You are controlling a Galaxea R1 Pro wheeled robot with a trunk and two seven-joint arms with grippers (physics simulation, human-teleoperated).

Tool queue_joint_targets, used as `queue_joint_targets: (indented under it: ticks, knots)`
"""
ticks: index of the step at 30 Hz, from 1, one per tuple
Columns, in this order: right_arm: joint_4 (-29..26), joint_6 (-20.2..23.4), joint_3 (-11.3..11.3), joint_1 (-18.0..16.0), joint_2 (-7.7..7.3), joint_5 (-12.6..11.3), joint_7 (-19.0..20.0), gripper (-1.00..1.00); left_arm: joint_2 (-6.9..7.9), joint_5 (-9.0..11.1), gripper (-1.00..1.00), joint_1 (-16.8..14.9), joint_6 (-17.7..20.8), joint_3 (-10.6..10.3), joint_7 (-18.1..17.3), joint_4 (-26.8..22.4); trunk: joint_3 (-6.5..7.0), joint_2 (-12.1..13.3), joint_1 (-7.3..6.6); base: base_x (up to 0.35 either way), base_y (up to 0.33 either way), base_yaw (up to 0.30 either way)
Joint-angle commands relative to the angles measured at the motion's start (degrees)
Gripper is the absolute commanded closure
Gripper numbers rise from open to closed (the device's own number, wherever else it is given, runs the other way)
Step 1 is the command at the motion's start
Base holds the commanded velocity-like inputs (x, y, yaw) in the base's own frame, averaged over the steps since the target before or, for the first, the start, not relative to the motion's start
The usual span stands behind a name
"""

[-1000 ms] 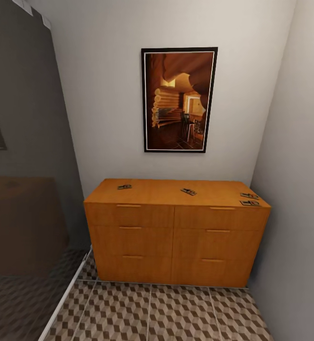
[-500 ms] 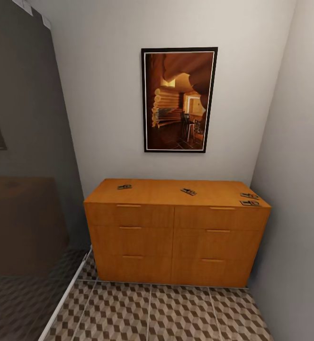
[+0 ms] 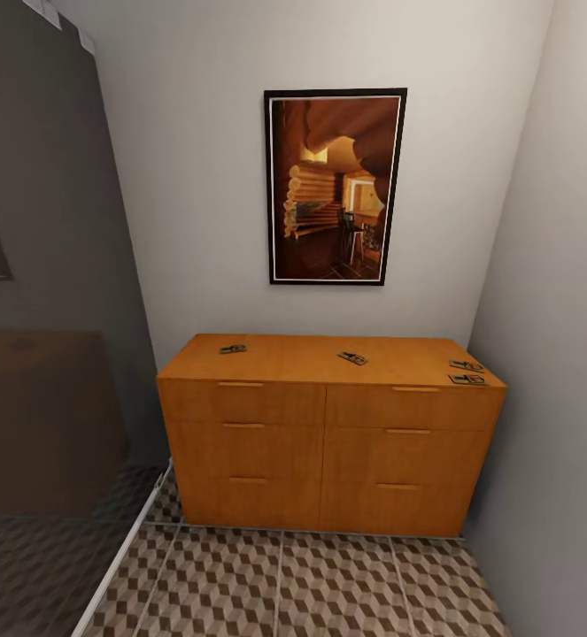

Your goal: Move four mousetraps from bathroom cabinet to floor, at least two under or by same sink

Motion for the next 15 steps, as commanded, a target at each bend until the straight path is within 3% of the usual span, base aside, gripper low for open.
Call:
queue_joint_targets:
  ticks: [1,8,15]
  knots:
    - [0.04,-0.17,0.04,-0.03,0.02,0.02,-0.21,-1.0,0.04,-0.03,-1.0,0.0,-0.11,-0.05,0.18,1.43,-0.05,-0.03,0.0,0.0,0.0,0.0]
    - [0.04,-0.17,0.04,-0.03,0.02,0.02,-0.21,-1.0,0.14,-0.05,-1.0,0.0,-0.06,-0.07,0.24,6.03,-0.05,-0.03,0.0,0.0,0.0,0.0]
    - [0.04,-0.17,0.04,-0.03,0.02,0.01,-0.21,-1.0,0.16,-0.11,-1.0,0.0,-0.12,0.06,0.26,6.1,-0.05,-0.03,0.0,0.0,0.0,0.0]
